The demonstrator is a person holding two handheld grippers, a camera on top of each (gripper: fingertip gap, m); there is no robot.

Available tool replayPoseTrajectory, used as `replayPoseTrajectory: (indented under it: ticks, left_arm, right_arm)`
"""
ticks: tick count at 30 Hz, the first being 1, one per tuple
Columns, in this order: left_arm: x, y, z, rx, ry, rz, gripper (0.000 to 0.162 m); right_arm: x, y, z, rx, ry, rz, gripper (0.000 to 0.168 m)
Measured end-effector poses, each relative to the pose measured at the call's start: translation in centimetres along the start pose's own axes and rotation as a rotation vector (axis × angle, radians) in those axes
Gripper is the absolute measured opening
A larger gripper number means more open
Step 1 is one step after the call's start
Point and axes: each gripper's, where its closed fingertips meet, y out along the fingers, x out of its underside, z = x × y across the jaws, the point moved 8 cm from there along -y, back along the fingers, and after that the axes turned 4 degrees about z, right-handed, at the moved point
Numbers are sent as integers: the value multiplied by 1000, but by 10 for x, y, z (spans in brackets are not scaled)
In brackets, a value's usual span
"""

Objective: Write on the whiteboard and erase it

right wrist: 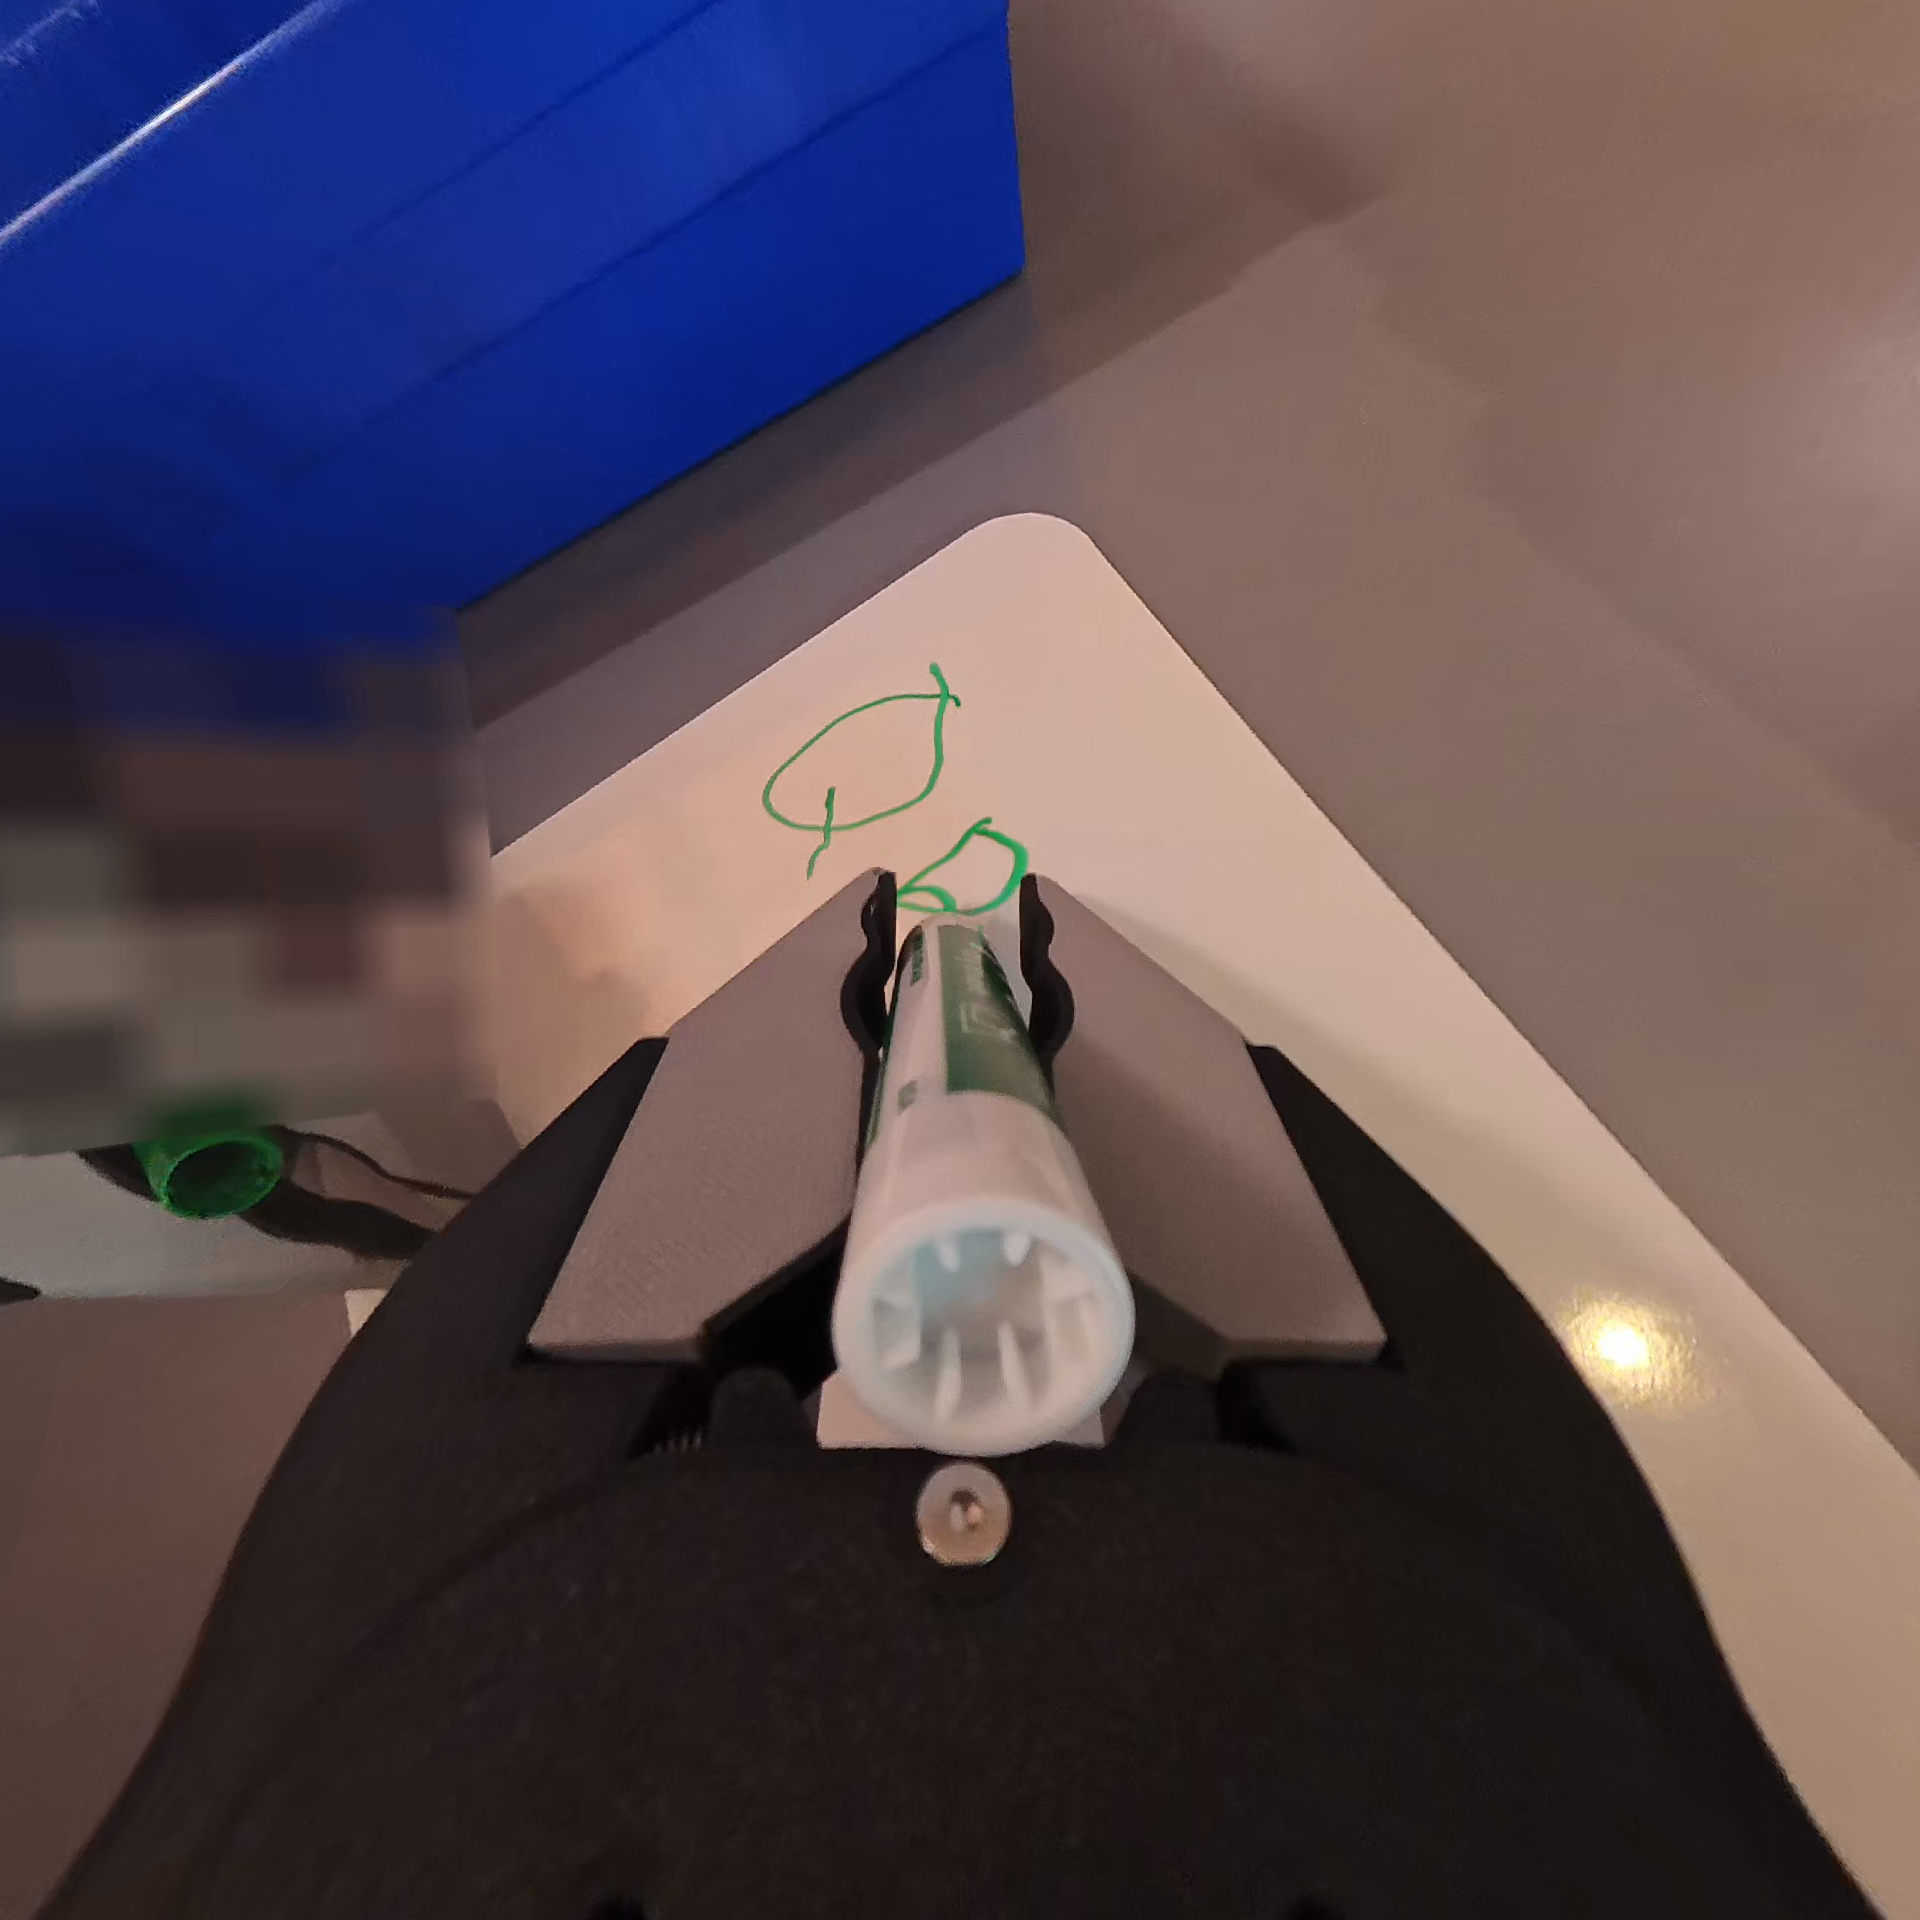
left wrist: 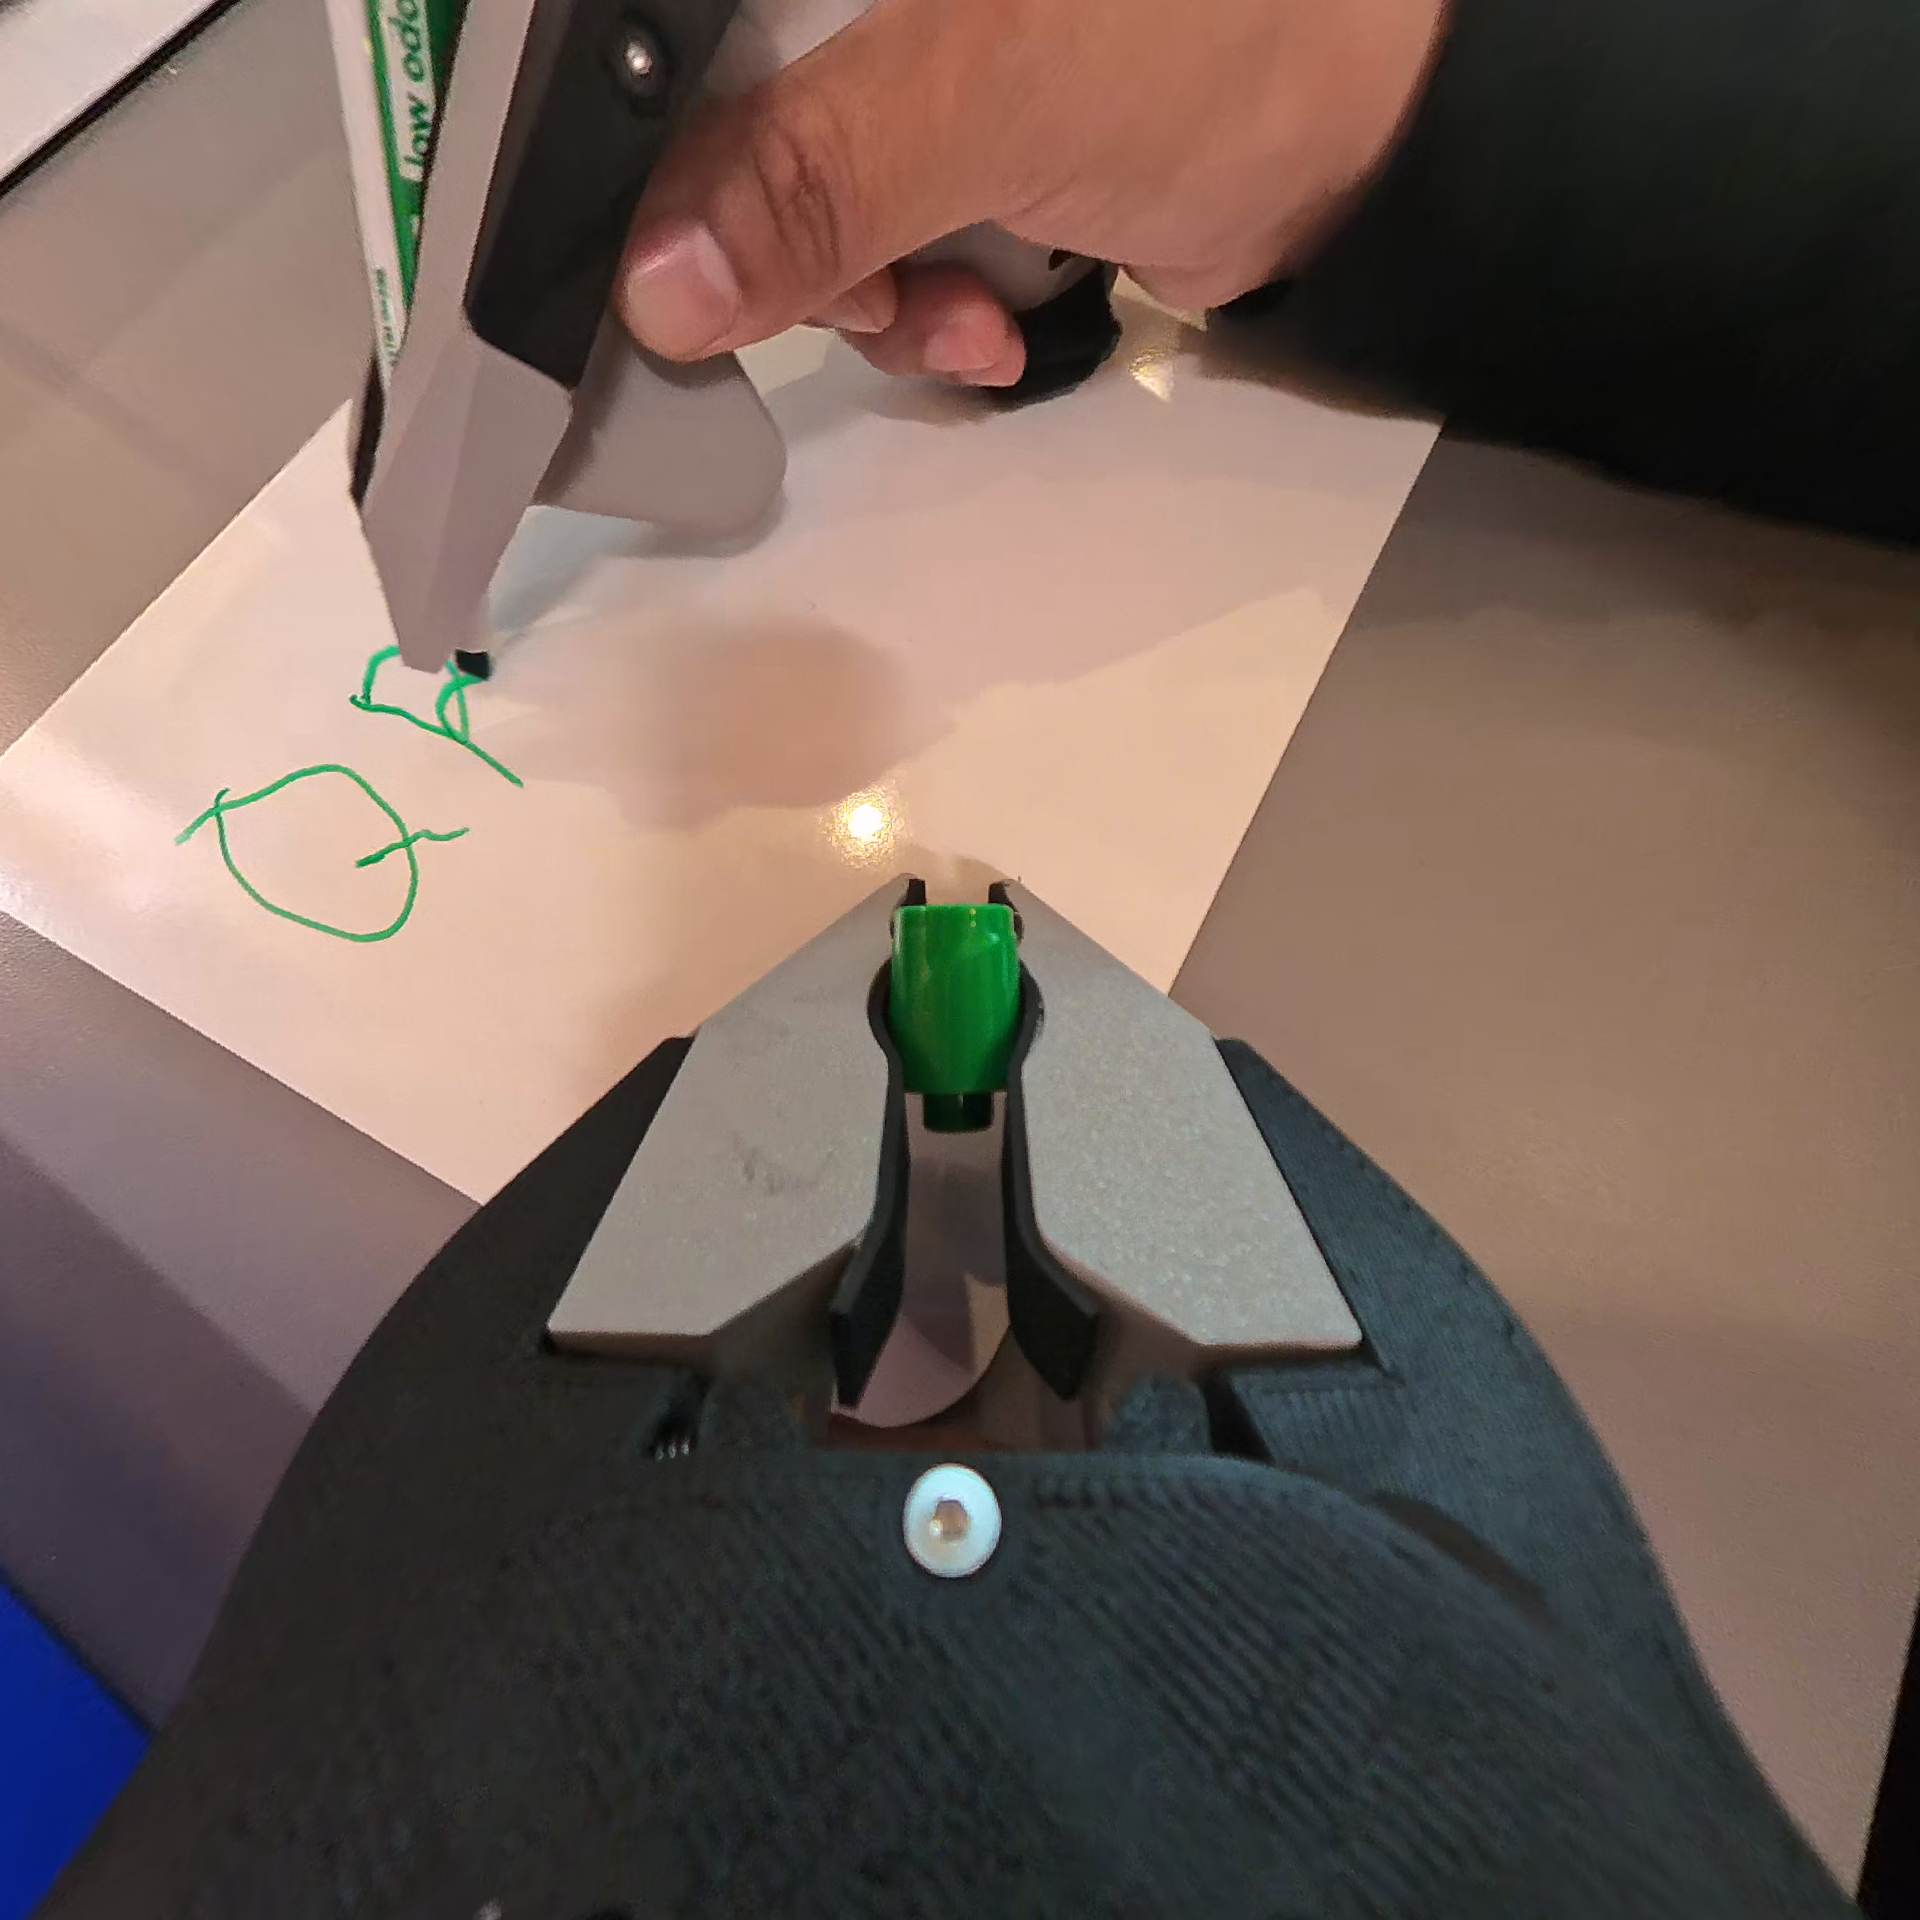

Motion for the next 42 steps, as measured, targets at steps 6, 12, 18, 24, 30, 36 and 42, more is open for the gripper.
replayPoseTrajectory:
  ticks: [6, 12, 18, 24, 30, 36, 42]
  left_arm:
    - [0, 0, 0, -1, 3, 0, 10]
    - [0, 0, 0, 0, 0, 0, 10]
    - [0, 0, 0, -1, 6, 0, 10]
    - [0, 0, 0, -1, 3, 0, 10]
    - [0, 0, 0, 0, 5, 0, 10]
    - [0, 0, 0, -1, 4, 0, 10]
    - [0, 0, -1, -2, 4, 0, 10]
  right_arm:
    - [11, -10, -13, -32, -6, -19, 22]
    - [9, -15, -11, 2, 2, 26, 22]
    - [4, -23, 6, 58, 31, 82, 23]
    - [5, -18, 14, 57, 49, 68, 22]
    - [6, -21, 14, 52, 49, 65, 22]
    - [6, -25, 20, 95, 60, 76, 22]
    - [6, -25, 23, 109, 73, 79, 22]
